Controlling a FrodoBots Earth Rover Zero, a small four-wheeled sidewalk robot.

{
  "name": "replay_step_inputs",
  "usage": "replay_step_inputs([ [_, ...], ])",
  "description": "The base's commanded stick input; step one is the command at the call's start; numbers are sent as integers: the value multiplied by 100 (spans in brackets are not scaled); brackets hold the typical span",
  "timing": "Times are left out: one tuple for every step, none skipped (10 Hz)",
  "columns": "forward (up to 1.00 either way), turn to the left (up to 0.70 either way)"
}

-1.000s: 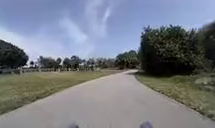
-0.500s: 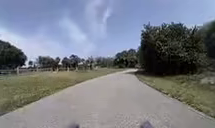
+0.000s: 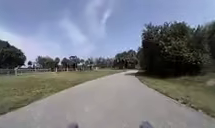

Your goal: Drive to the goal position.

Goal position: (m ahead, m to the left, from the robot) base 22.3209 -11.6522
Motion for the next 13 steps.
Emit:
replay_step_inputs([
  [70,0],
  [70,0],
  [70,0],
  [70,0],
  [70,0],
  [70,0],
  [70,0],
  [70,0],
  [70,0],
  [70,0],
  [70,-5],
  [70,-14],
  [70,-14],
])
